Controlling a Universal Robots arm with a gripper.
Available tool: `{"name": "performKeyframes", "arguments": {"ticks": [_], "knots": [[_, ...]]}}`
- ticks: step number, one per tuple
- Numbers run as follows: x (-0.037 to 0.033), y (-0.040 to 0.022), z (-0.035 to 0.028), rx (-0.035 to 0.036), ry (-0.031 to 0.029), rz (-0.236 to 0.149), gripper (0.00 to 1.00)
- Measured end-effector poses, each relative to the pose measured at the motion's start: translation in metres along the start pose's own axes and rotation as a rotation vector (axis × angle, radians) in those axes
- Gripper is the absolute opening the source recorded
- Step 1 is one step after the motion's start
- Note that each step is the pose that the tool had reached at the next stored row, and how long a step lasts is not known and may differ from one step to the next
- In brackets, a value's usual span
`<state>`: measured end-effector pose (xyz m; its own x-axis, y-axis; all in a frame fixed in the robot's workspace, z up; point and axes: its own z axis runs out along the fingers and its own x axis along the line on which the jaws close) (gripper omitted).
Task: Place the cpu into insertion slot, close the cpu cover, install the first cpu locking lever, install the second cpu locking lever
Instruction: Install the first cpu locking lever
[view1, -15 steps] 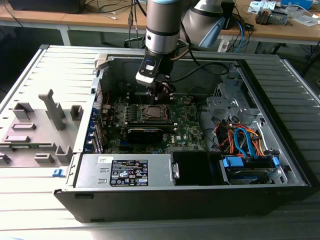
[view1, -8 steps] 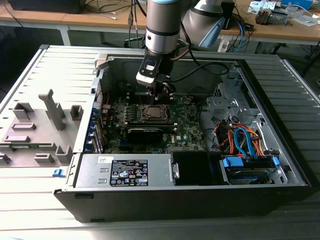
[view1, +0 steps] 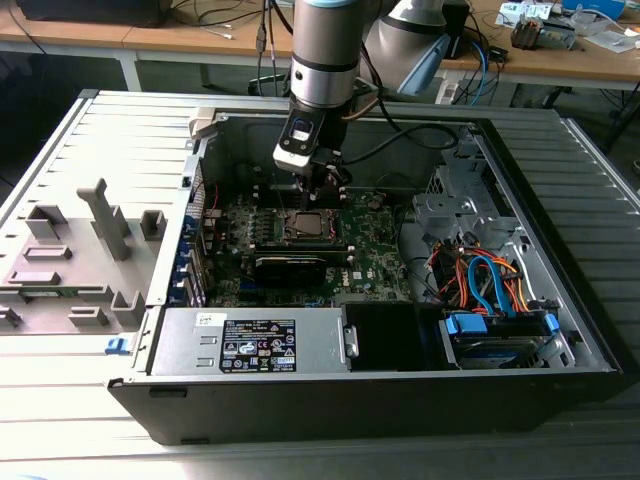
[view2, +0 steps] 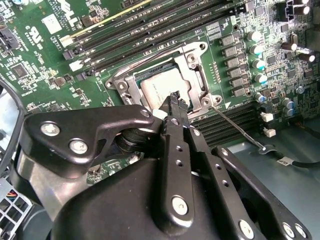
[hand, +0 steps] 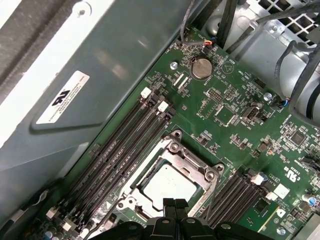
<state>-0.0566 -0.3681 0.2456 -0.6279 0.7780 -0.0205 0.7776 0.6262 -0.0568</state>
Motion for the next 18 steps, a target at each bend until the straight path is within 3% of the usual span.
{"name": "performKeyframes", "arguments": {"ticks": [18], "knots": [[0.0000, 0.0000, 0.0000, -0.0007, -0.0019, -0.034, 0.11]]}}
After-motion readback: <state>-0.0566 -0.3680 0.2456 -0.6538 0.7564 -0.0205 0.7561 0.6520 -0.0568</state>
